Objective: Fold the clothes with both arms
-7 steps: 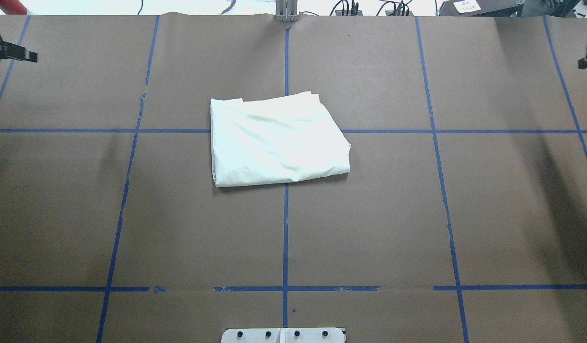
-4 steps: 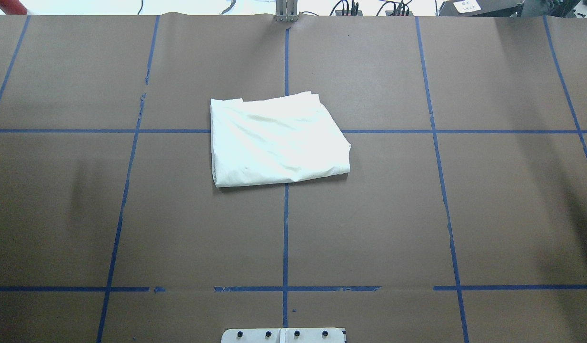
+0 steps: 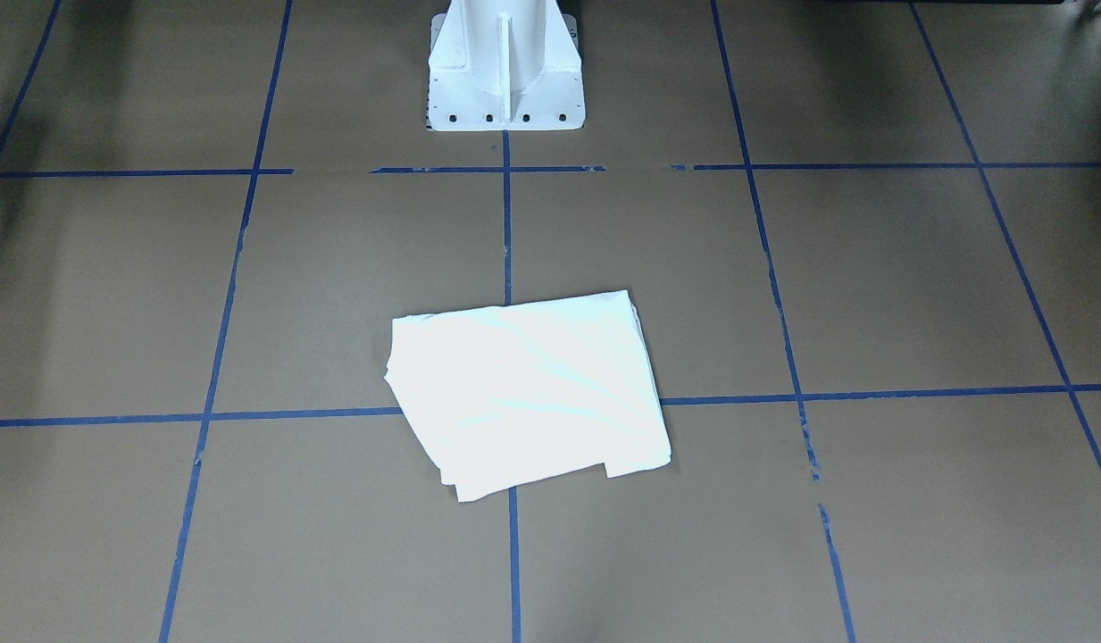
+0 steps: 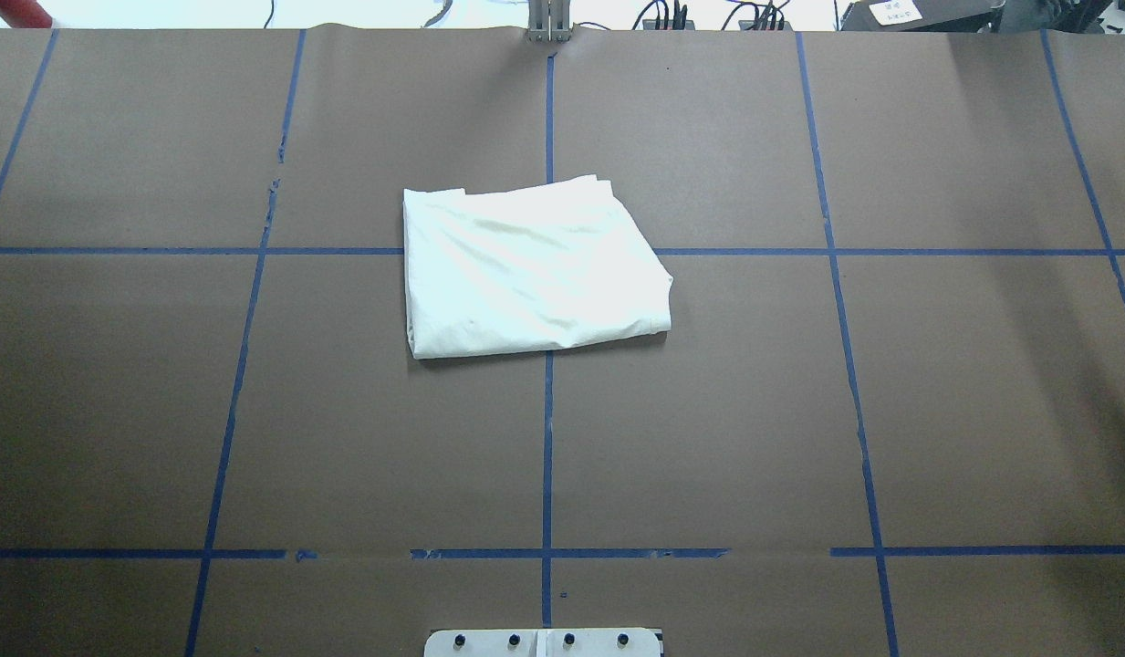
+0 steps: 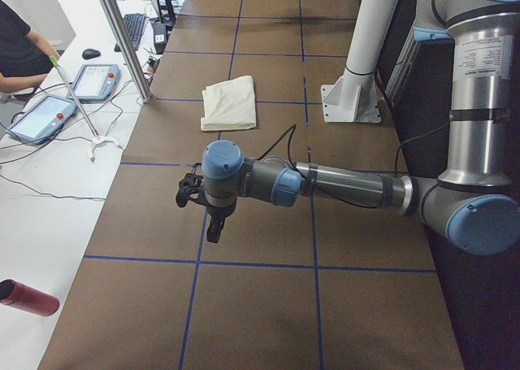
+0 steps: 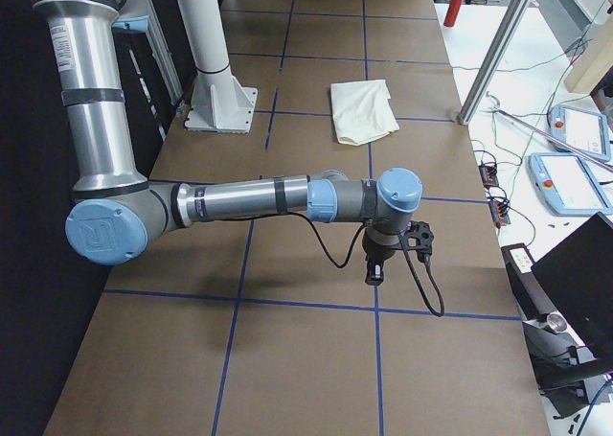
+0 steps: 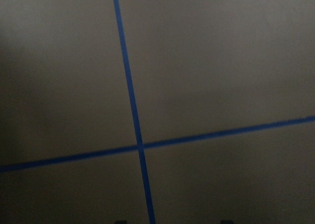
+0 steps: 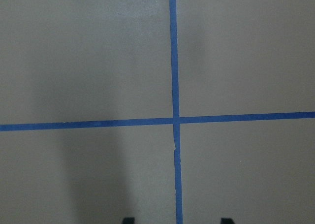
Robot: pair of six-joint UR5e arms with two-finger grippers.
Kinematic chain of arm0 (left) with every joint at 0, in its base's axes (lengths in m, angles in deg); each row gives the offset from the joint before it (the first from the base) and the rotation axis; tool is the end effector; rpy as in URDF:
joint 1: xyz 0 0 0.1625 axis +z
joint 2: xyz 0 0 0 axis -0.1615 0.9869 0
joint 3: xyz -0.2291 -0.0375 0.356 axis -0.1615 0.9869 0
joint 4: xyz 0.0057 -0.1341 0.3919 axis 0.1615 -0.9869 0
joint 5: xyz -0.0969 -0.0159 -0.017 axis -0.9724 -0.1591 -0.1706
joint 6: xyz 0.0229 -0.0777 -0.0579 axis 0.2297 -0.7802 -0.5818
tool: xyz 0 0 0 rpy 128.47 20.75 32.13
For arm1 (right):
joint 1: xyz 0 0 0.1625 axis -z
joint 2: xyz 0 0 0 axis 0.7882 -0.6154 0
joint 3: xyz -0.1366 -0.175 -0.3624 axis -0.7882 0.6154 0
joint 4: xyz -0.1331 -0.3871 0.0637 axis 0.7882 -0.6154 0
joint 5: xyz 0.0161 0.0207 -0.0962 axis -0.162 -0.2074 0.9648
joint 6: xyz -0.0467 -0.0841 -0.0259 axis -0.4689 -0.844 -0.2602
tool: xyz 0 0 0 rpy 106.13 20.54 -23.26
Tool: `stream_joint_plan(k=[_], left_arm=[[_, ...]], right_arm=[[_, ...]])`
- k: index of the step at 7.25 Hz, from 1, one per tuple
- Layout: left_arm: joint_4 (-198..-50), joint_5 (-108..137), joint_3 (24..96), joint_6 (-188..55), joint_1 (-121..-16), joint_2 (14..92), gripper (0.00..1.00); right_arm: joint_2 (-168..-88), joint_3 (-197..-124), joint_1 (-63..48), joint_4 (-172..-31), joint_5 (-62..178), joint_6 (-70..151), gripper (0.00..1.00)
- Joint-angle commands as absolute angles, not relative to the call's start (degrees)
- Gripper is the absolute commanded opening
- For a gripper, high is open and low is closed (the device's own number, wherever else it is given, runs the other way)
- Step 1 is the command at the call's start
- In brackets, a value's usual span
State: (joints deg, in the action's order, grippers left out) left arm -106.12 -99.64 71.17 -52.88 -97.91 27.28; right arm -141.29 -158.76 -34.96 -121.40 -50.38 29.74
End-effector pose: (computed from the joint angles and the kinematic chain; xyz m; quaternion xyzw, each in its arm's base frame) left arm -0.0508 -0.4622 0.5853 0.1108 0.3883 0.0546 0.9132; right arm 0.0382 -0.5459 0.6007 -0.0175 -0.3562 0.0209 0.9340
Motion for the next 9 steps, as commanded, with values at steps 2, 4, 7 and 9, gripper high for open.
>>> stream_joint_plan(k=[2, 4, 7, 9], left_arm=[[-109.2, -99.9, 72.2, -53.1, -97.8, 24.1, 1.00], [-109.2, -99.9, 72.7, -53.1, -97.8, 24.5, 1.00], [-108.5, -99.8, 72.9, -53.0, -97.8, 24.9, 1.00], [-100.1, -99.7, 72.9, -53.0, -97.6, 28.9, 1.00]], right_arm=[[-143.0, -158.6, -34.4, -121.3, -50.3, 29.5, 1.00], [-144.7, -159.6, -34.5, -121.2, -50.4, 29.3, 1.00], [-149.5, -164.5, -34.6, -121.2, -51.7, 27.1, 1.00], [-152.3, -169.5, -34.5, -121.2, -51.7, 27.8, 1.00]])
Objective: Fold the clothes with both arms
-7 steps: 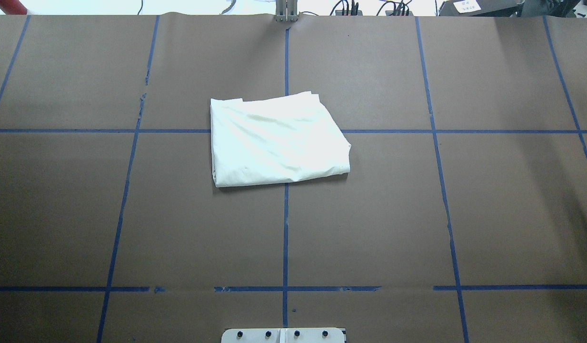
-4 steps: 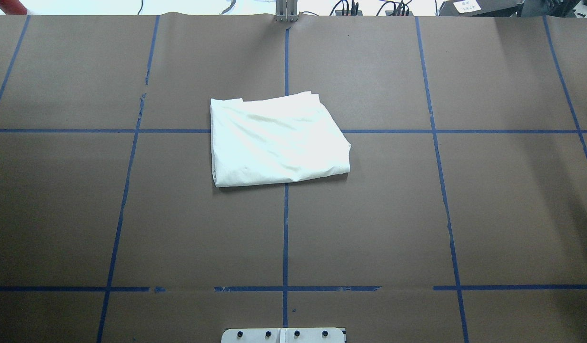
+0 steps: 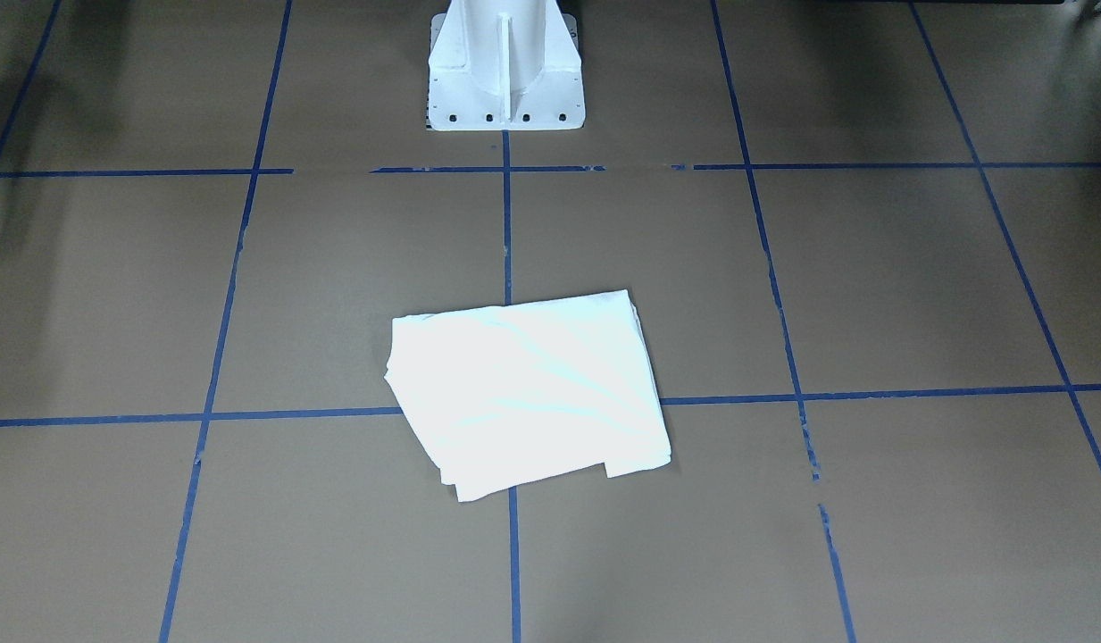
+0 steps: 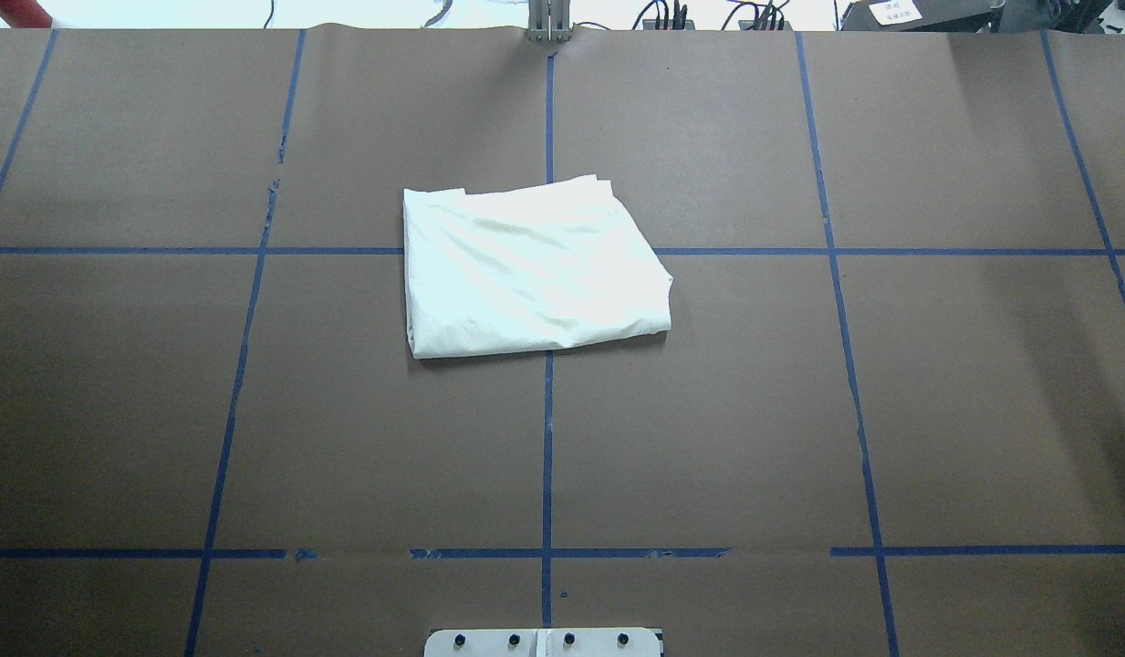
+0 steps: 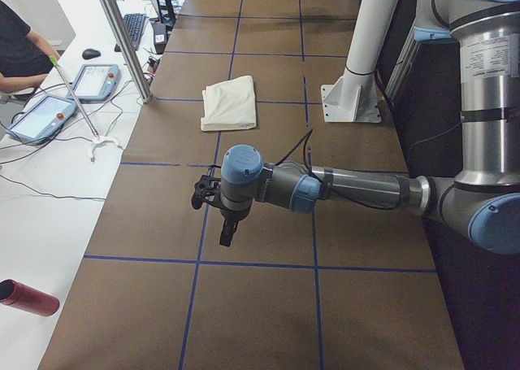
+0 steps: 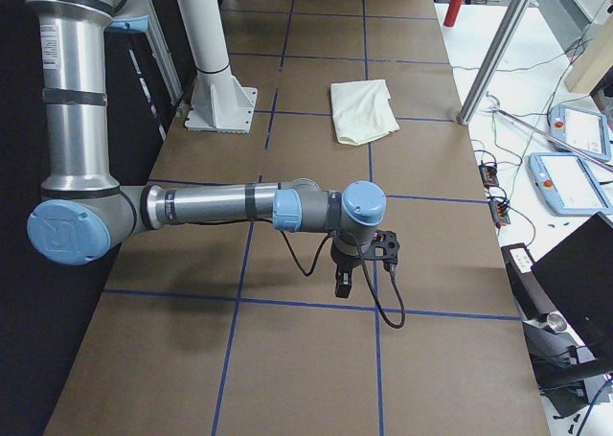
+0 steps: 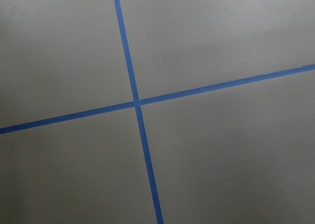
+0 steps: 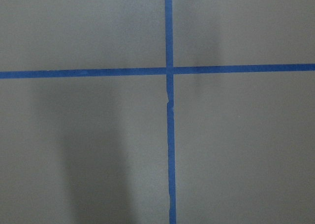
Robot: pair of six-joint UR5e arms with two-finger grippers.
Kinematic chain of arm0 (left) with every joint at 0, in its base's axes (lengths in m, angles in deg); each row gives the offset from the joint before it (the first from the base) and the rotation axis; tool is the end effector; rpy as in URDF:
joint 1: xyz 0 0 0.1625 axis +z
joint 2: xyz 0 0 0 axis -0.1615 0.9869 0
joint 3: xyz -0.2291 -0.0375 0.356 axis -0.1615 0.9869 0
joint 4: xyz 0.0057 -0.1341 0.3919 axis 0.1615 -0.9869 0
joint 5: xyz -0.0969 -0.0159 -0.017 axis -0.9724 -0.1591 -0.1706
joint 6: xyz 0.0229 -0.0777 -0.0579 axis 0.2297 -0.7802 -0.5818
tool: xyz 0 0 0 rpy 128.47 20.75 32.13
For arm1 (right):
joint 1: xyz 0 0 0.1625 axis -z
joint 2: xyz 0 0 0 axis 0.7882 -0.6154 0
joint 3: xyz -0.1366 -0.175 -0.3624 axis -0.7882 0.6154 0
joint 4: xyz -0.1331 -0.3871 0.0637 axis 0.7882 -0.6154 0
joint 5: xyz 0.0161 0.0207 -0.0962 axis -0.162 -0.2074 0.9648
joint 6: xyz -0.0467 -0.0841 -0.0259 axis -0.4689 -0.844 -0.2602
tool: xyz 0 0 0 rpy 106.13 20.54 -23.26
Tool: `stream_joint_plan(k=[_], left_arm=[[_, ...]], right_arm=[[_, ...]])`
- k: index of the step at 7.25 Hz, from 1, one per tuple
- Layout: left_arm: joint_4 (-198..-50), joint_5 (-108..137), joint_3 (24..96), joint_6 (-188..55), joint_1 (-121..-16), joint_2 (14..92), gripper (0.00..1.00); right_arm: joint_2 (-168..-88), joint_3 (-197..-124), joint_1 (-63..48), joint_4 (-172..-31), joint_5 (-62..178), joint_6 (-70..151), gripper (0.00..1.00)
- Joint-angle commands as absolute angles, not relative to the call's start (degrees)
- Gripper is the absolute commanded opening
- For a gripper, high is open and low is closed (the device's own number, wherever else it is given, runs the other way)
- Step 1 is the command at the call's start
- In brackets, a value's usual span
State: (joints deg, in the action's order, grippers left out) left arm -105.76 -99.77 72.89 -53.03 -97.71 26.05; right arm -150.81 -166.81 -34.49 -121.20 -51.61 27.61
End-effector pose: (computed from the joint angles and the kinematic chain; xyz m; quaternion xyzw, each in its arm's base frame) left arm -0.0493 -0.4530 0.5806 0.1105 0.3897 0.0555 0.9126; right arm 0.0365 -0.4754 0.6145 -0.0233 -0.3657 0.0036 0.9304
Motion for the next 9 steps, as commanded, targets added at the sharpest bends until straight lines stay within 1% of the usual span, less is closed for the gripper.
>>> stream_joint_plan(k=[1, 3, 4, 5, 7, 9], left_arm=[[-97.1, -99.5, 72.9, -52.6, -97.7, 29.7, 1.00], [-96.6, -99.7, 71.8, -52.6, -98.0, 28.5, 1.00], [-96.6, -99.3, 73.0, -52.3, -98.0, 25.3, 1.00], [-96.6, -98.6, 73.0, -52.4, -97.9, 25.1, 1.00], [-96.6, -98.4, 72.8, -53.0, -97.8, 27.9, 1.00], [-96.4, -97.1, 72.9, -52.8, -97.7, 27.7, 1.00]], right_arm=[[-152.3, -169.8, -34.5, -121.2, -51.9, 27.8, 1.00], [-152.3, -169.7, -34.5, -121.2, -53.8, 27.7, 1.00], [-152.3, -169.6, -34.5, -121.2, -53.8, 27.7, 1.00], [-152.3, -169.6, -34.5, -121.2, -53.8, 27.7, 1.00], [-152.2, -169.7, -34.5, -121.2, -53.8, 27.7, 1.00], [-151.9, -169.7, -34.5, -121.2, -53.9, 27.6, 1.00]])
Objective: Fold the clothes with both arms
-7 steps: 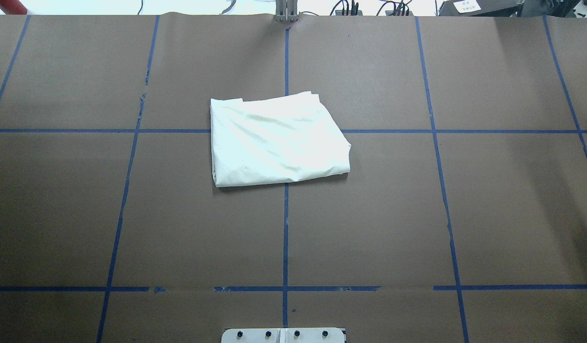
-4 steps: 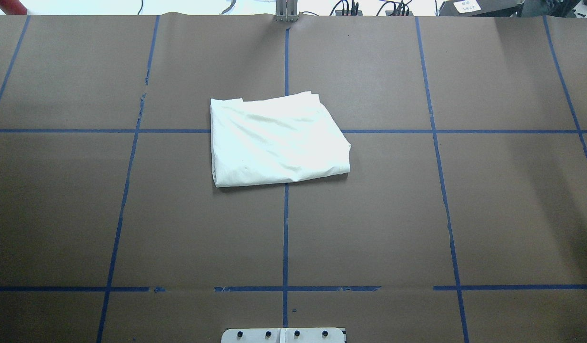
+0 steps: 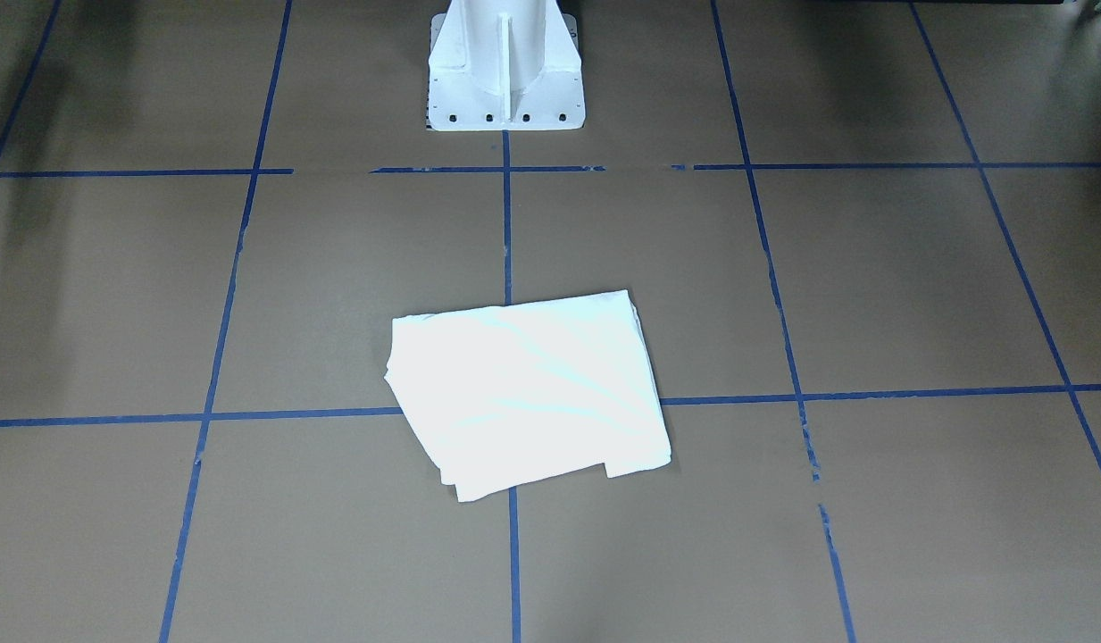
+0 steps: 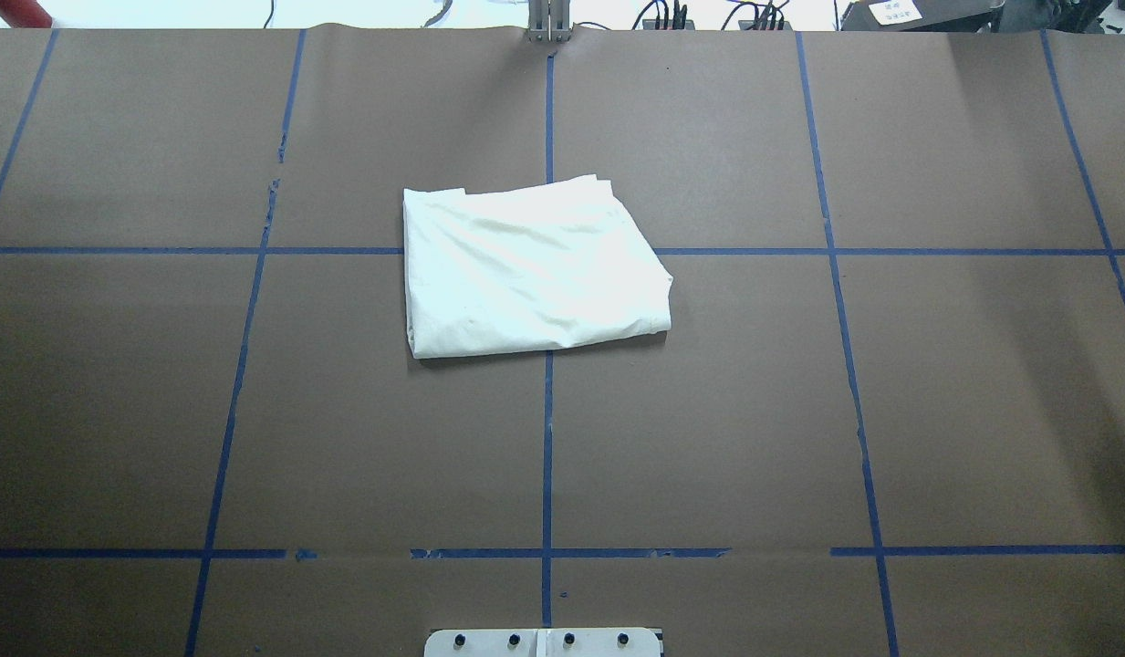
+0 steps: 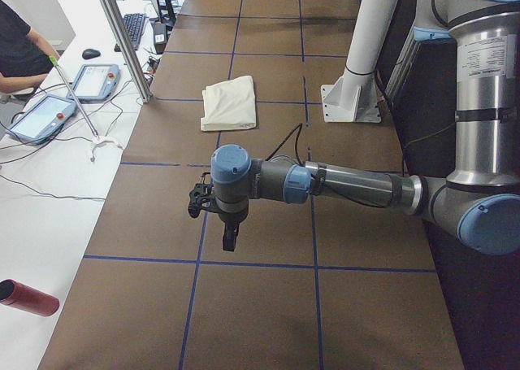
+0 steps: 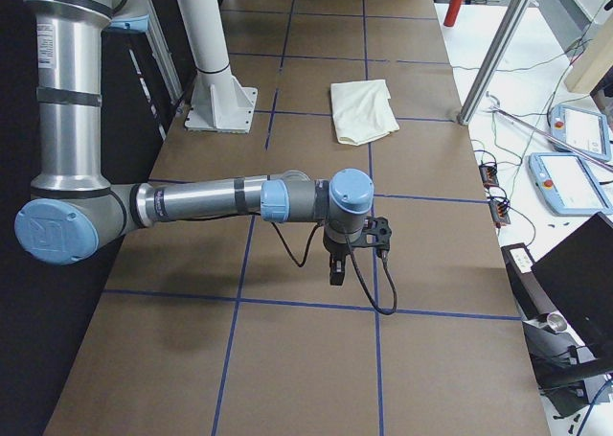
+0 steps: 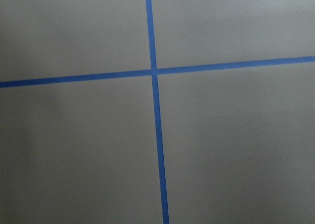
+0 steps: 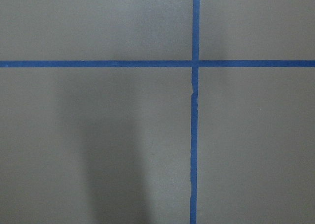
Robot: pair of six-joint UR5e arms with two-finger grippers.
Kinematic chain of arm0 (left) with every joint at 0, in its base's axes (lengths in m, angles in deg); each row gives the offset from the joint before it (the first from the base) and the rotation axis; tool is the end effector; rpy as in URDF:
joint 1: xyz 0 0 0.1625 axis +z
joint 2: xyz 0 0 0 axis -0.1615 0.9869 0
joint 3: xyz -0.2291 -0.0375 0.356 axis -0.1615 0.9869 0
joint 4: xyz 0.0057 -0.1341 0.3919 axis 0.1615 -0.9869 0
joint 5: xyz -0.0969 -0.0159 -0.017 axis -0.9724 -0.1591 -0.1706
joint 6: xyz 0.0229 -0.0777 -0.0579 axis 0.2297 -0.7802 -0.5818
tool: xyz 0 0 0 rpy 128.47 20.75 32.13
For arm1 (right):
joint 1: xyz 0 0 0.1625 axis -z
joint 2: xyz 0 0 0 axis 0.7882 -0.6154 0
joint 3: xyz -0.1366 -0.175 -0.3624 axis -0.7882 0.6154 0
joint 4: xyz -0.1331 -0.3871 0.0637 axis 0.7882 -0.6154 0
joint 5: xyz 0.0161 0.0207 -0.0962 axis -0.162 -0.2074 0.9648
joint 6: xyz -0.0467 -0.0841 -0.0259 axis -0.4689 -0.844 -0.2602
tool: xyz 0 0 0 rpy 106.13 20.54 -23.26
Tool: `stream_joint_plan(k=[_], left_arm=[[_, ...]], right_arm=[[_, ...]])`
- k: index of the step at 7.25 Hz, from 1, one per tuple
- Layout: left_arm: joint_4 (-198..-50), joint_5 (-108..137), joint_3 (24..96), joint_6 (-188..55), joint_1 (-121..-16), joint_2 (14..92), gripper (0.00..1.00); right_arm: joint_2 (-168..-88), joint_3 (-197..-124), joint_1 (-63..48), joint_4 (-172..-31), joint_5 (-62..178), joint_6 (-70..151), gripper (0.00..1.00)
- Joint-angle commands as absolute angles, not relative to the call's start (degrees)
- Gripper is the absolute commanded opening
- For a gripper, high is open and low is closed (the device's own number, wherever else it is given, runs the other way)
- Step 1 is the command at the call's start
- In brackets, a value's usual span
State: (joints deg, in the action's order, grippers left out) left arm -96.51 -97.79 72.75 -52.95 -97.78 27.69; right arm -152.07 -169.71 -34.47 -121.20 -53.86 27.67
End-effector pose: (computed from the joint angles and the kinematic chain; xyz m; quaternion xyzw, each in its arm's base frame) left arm -0.0521 -0.4575 0.5891 0.0498 0.3748 0.0284 0.9253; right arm 0.0341 -0.4664 0.5973 -0.0116 -0.3847 -0.0016 0.9230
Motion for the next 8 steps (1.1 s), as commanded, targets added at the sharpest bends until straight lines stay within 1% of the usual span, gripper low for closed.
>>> stream_joint_plan(k=[1, 4, 6, 8], left_arm=[[-96.5, -96.4, 73.6, -52.5, -97.7, 27.8, 1.00], [-96.6, -96.3, 72.9, -52.7, -98.0, 27.0, 1.00], [-96.2, -94.5, 73.0, -46.5, -98.1, 26.5, 1.00], [-89.4, -92.8, 72.8, -42.0, -97.9, 26.8, 1.00]], right_arm=[[-151.6, -169.7, -34.5, -121.2, -53.8, 27.7, 1.00], [-151.4, -169.6, -34.4, -121.2, -53.9, 27.7, 1.00], [-151.3, -169.5, -34.2, -121.2, -53.9, 27.7, 1.00], [-151.3, -169.2, -34.2, -121.2, -53.9, 27.7, 1.00]])
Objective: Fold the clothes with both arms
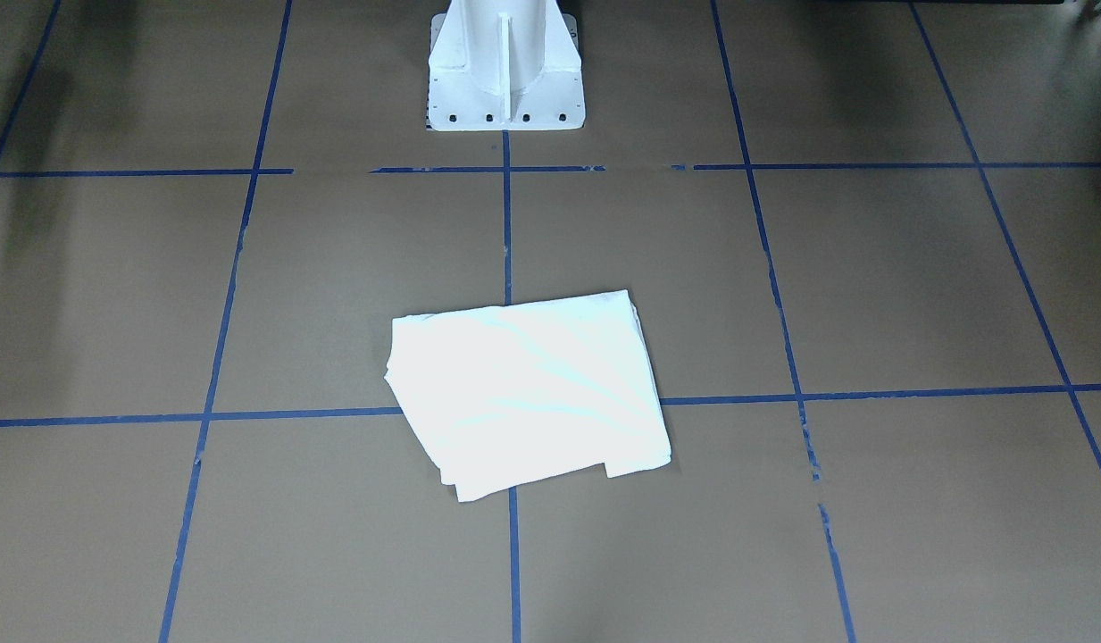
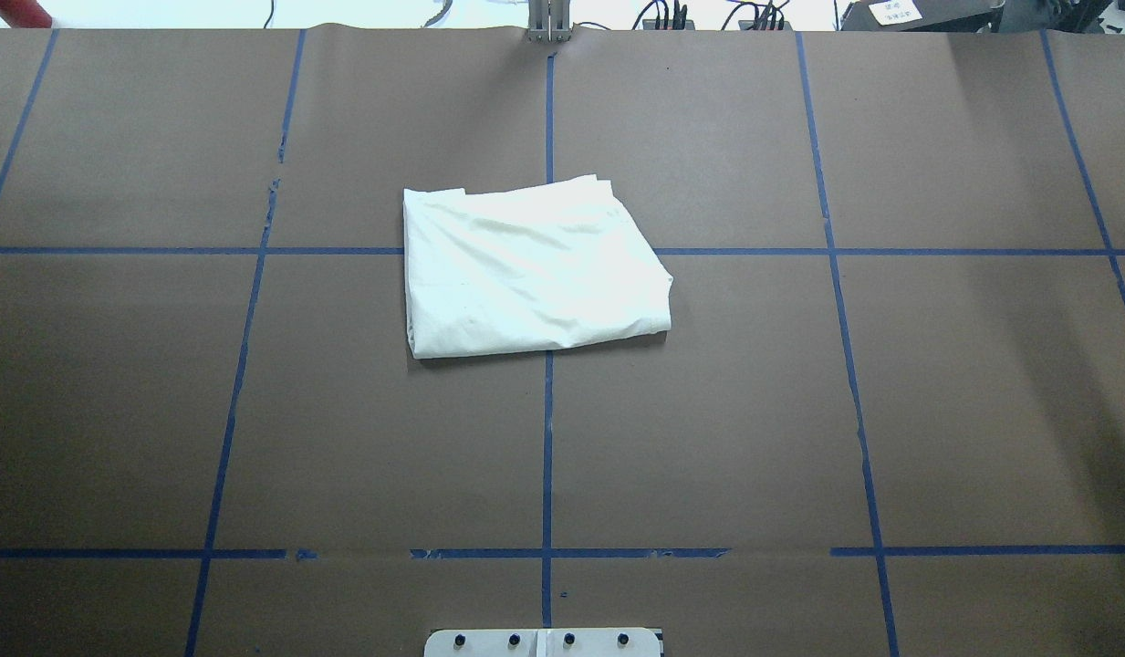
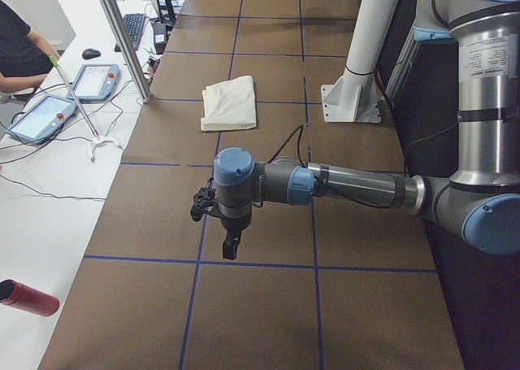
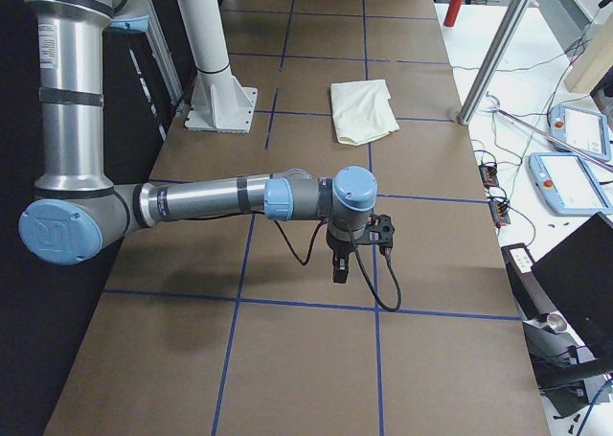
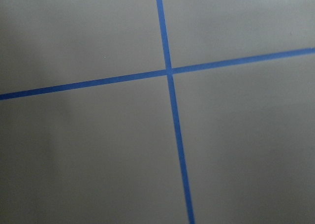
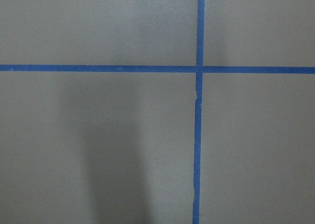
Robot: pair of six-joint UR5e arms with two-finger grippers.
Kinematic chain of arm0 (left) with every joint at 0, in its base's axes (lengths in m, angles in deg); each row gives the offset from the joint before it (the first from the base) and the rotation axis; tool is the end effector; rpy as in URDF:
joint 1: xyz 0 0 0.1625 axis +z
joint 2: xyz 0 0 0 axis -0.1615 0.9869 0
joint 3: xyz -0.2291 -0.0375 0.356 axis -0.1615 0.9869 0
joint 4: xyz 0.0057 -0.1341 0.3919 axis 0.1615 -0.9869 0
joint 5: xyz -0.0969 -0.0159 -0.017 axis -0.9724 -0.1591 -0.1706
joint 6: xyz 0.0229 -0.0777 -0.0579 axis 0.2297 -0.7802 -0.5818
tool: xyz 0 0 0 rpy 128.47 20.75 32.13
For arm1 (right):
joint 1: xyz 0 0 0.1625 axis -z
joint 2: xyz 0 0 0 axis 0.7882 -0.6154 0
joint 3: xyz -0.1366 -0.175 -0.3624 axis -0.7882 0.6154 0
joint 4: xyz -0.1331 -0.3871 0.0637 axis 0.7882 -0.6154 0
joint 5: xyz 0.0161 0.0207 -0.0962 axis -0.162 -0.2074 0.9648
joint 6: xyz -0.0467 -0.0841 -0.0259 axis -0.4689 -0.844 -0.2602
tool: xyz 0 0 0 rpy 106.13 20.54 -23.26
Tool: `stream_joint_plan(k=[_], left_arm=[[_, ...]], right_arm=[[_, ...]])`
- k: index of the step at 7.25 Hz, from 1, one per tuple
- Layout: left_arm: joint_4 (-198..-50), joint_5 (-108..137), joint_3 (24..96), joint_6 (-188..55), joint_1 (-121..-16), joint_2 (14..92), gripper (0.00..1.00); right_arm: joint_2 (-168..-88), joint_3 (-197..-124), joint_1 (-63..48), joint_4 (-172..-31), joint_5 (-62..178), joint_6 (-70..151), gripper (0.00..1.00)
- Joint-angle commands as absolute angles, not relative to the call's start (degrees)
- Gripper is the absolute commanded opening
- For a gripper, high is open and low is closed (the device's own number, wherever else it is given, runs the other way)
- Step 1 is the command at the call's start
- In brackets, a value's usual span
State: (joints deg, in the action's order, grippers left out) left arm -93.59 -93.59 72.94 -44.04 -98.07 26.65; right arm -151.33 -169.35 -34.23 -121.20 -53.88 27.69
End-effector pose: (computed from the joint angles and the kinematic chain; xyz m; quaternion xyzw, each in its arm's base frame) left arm -0.0601 -0.4466 0.6059 0.0477 0.3378 0.0858 0.9361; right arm 0.0317 -0.4721 0.5943 -0.0094 -0.3850 -0.0046 0.9229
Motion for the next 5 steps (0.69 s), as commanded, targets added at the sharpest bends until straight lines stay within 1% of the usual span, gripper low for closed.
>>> stream_joint_plan(k=[1, 5], left_arm=[[-87.7, -92.7, 74.1, -41.8, -98.2, 26.3, 1.00], [-84.9, -97.4, 74.2, -42.0, -98.2, 25.6, 1.00]], right_arm=[[-151.3, -169.2, -34.2, -121.2, -53.9, 27.7, 1.00], [-151.3, -169.1, -34.2, -121.2, -54.6, 27.8, 1.00]])
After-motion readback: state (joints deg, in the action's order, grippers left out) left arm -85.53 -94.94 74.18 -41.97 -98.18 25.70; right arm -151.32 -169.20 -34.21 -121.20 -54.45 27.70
